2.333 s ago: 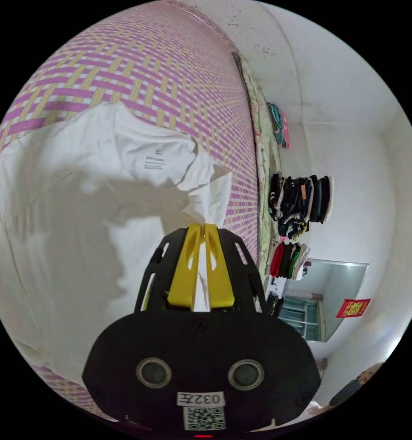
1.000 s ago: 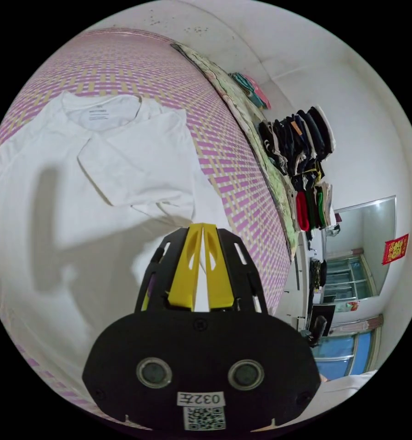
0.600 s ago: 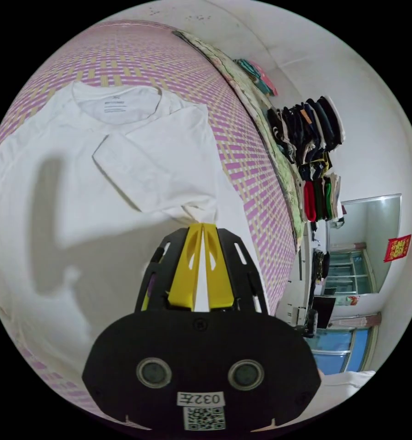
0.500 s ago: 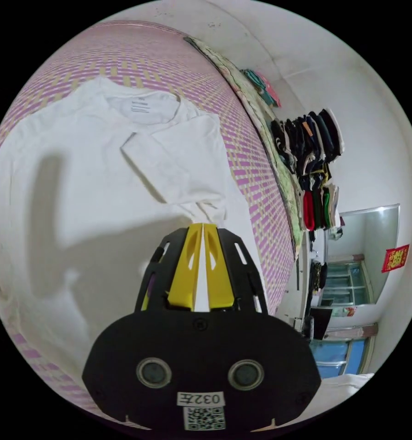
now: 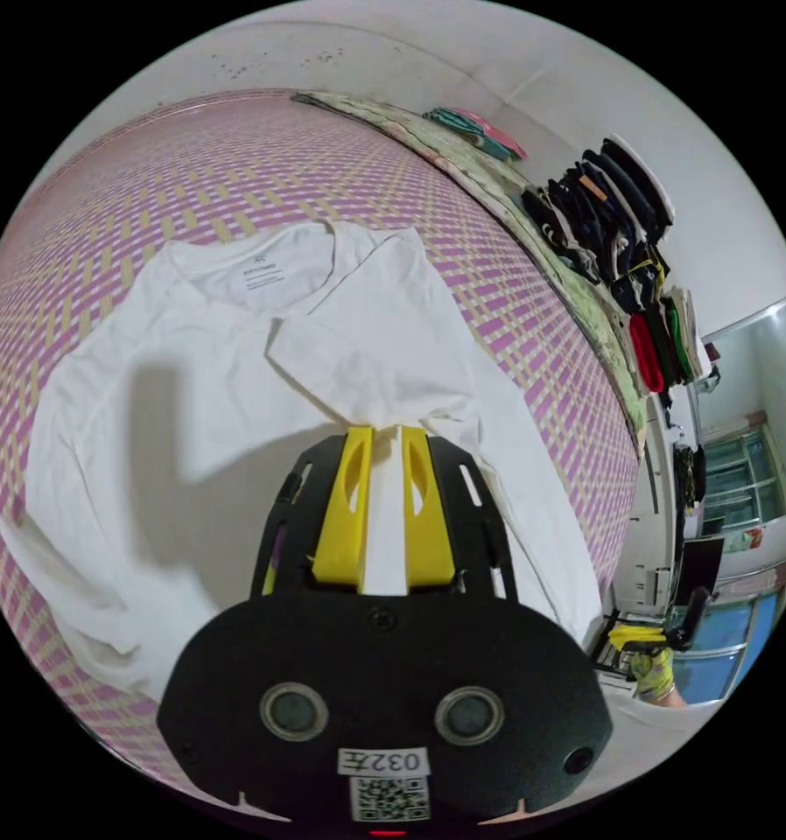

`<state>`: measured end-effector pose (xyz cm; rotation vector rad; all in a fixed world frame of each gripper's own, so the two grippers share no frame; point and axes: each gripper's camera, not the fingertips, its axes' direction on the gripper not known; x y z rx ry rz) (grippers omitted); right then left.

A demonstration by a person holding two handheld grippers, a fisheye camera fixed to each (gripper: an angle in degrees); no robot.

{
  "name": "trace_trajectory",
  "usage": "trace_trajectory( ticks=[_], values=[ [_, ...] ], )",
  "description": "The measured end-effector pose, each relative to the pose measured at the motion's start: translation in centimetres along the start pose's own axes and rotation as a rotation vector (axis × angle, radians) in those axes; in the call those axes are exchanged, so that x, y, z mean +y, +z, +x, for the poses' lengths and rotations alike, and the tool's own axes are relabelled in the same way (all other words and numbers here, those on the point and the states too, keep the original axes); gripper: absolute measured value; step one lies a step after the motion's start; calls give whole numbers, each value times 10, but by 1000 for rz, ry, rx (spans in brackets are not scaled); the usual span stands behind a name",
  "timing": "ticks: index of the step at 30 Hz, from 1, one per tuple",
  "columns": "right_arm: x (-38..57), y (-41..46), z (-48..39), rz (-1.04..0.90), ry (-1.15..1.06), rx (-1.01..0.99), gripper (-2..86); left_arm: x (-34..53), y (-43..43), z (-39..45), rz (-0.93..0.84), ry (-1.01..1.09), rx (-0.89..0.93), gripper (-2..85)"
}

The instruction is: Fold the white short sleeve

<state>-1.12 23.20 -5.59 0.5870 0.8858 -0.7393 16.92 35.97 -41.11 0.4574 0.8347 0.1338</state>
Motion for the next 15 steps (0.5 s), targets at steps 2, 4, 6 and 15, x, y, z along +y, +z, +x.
trace_trajectory(
  ticks=[2,4,6,15],
  values=[
    [6,2,-1,4,6,-1,51,-13,-2,1,2,-7,12,10],
    [16,6,1,4,29,-16,51,-28,-5,-2,0,-29,55,7],
    [24,8,4,7,46,-24,51,-35,0,-8,-33,-44,128,11],
    [46,13,9,19,87,-38,50,-22,11,21,-63,111,30,33]
  ],
)
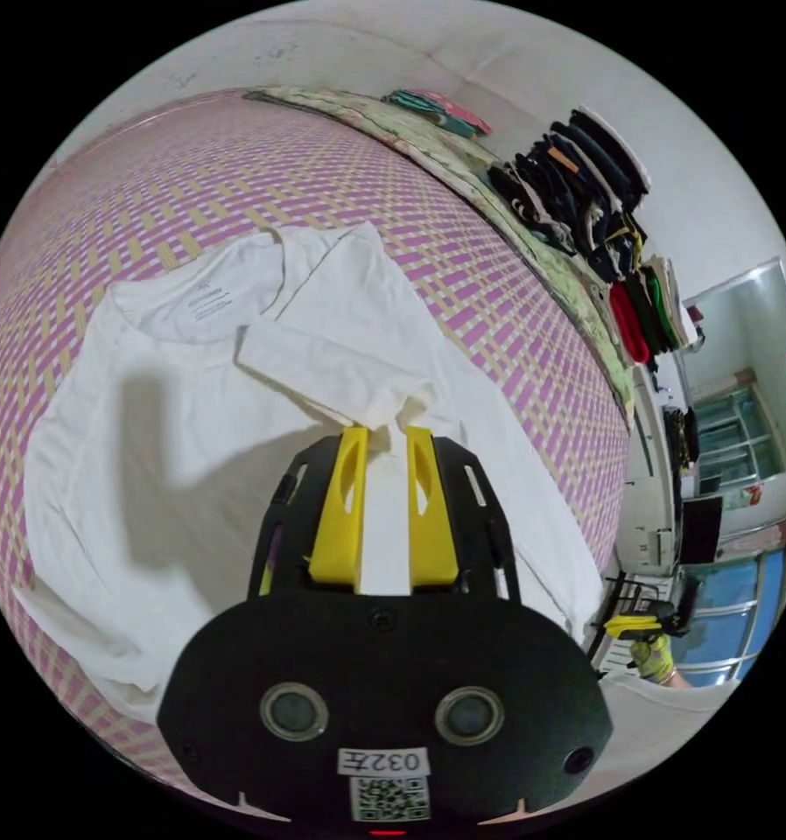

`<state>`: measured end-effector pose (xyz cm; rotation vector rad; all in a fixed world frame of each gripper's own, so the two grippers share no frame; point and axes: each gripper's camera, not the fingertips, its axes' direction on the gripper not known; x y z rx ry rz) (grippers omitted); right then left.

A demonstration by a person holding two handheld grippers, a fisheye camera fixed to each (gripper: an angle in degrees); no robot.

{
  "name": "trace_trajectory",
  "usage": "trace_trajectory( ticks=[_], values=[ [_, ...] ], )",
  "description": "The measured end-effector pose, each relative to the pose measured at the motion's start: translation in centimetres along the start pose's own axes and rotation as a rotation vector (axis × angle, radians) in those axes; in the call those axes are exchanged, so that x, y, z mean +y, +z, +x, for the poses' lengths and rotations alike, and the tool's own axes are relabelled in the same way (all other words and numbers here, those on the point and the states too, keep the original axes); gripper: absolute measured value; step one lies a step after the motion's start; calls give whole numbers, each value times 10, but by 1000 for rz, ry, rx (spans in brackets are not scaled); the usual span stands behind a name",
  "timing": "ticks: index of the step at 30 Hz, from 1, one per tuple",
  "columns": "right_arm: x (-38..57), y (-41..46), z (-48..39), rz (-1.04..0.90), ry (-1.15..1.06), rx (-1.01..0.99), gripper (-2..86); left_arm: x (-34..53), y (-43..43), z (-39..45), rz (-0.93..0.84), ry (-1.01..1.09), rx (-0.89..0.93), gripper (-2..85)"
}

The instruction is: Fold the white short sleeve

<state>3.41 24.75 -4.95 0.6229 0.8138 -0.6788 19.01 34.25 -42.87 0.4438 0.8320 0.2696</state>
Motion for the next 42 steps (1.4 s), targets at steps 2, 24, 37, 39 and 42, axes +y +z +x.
trace_trajectory(
  ticks=[2,24,37,39,42],
  values=[
    [1,1,-1,-5,-7,7,49,-1,8,7,-45,11,-47,33],
    [10,-7,1,34,-41,17,43,142,-39,-60,53,-337,260,-6],
    [-21,1,-11,12,-147,103,43,51,-36,-37,125,-256,240,-13],
    [-28,3,-7,9,-168,104,43,34,-39,-39,155,-270,198,-11],
    [-44,7,-5,0,-216,78,43,-7,-31,-40,149,-219,156,-9]
  ],
)
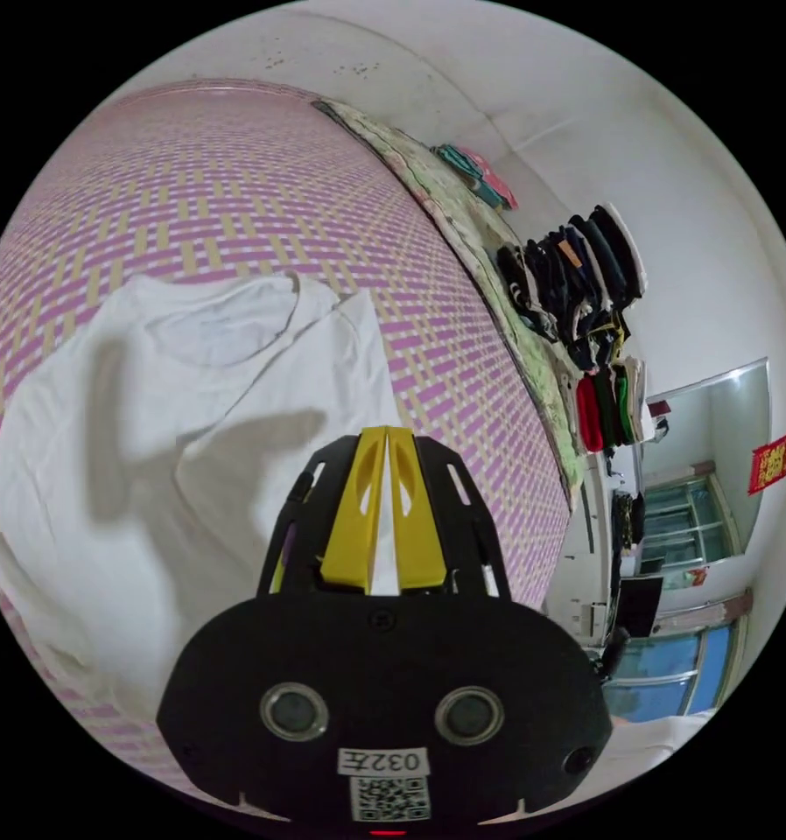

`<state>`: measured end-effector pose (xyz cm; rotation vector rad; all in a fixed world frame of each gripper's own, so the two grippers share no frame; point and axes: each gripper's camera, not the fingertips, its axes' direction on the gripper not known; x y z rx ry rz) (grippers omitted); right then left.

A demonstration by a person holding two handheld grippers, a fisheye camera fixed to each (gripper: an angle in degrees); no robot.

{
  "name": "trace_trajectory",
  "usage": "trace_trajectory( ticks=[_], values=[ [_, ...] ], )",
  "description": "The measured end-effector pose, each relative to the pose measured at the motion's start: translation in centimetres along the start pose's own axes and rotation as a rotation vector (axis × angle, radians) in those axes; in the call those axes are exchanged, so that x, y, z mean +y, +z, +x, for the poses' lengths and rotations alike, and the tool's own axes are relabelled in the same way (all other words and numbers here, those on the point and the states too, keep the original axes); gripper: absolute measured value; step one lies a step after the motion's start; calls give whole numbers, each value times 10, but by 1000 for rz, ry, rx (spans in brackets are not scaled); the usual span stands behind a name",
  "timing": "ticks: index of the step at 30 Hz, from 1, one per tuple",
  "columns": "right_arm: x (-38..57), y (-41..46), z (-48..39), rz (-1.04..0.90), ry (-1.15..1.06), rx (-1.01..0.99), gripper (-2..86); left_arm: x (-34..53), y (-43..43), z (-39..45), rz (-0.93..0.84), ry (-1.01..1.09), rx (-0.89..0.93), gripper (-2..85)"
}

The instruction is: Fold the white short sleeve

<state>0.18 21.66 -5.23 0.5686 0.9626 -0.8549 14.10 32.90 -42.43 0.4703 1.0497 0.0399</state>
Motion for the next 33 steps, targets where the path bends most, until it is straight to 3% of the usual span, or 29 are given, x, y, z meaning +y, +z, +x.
trace_trajectory(
  ticks=[7,16,21,26,33],
  values=[
    [-25,15,17,-93,-36,-24,27,-76,65,-16,-118,17,-248,-9],
    [-32,36,22,-124,-17,-125,-9,-125,74,-47,6,-95,-159,-9],
    [-39,38,11,-139,-22,-107,-10,-130,69,-51,-45,-90,-164,-9],
    [-38,24,-8,-113,-43,-42,-10,-92,13,-31,68,0,-199,-9],
    [-30,30,-28,-138,-20,16,-10,40,-18,-28,-76,88,-8,-9]
  ],
)
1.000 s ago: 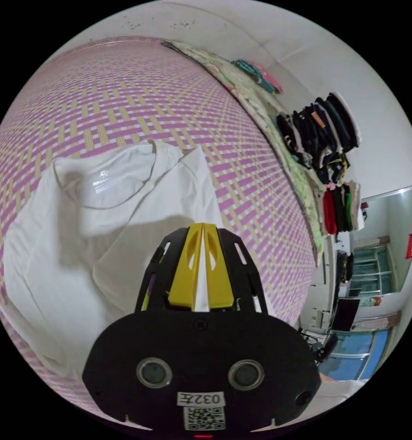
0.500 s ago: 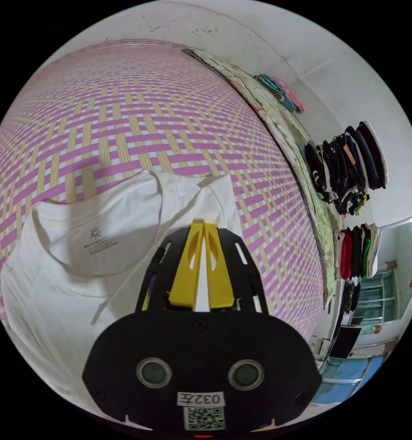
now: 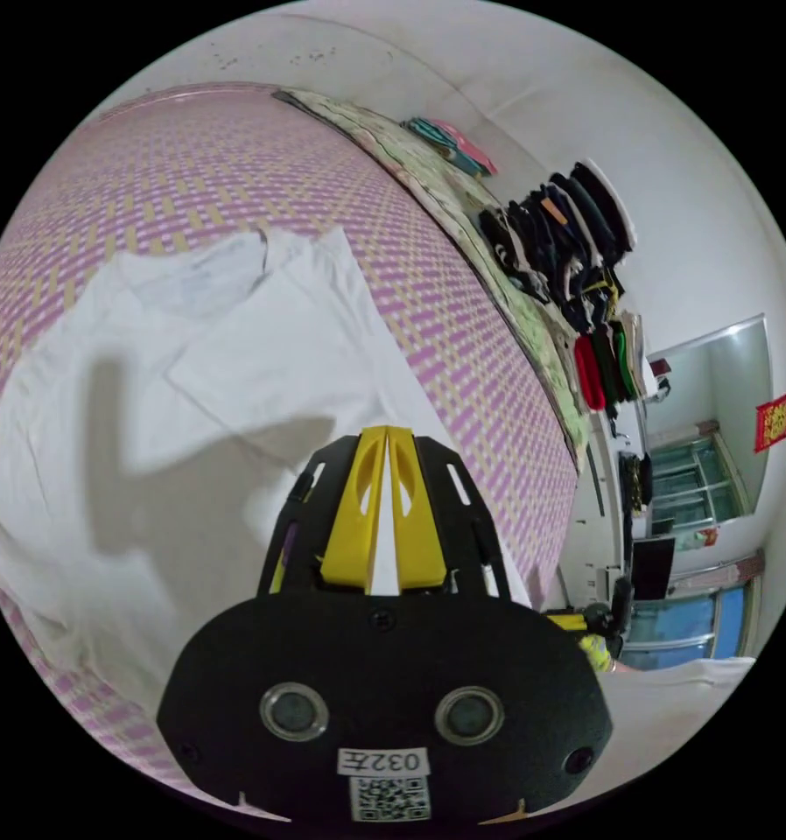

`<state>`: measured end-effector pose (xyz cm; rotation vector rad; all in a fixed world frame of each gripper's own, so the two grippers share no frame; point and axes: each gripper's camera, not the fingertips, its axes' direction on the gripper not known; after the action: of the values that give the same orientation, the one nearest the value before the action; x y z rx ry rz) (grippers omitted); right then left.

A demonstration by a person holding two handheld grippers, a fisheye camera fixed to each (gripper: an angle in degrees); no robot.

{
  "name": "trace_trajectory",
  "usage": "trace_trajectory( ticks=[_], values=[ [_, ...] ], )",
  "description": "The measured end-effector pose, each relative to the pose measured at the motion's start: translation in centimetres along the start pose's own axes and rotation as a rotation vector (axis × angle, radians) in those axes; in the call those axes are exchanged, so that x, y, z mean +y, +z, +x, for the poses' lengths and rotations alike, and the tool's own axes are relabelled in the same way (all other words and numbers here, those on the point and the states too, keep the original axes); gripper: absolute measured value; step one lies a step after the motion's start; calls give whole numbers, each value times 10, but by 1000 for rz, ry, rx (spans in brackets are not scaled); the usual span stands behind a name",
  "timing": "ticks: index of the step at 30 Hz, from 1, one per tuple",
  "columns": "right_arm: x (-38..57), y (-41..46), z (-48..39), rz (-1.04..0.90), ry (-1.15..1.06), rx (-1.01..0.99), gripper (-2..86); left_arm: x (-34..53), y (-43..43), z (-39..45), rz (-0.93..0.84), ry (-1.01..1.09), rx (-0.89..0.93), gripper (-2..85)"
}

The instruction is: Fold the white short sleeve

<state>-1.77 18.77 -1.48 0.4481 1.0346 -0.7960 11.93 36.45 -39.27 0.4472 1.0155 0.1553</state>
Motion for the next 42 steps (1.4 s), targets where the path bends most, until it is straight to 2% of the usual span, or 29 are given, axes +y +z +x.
trace_trajectory(
  ticks=[8,11,18,23,32,35,37,39,42],
  values=[
    [11,-3,-39,10,45,69,-8,144,12,27,-209,55,93,-9],
    [40,-30,-71,153,32,71,-8,180,18,45,-270,126,103,-9],
    [123,-28,-103,164,109,81,-10,232,18,83,-325,316,-4,-9],
    [181,-37,-107,211,174,61,-10,247,16,84,-328,299,-79,-9],
    [368,-74,-80,343,308,61,-10,246,0,84,-231,140,-259,-9],
    [449,-92,-61,385,355,61,-10,243,-9,97,-210,37,-423,-9],
    [518,-110,-45,431,402,51,-10,245,-27,128,-52,-38,-417,-9],
    [568,-123,-34,459,449,57,-10,245,-21,162,5,-38,-384,-9],
    [649,-141,-21,510,545,49,-10,243,33,230,-81,48,-347,-9]
  ],
)
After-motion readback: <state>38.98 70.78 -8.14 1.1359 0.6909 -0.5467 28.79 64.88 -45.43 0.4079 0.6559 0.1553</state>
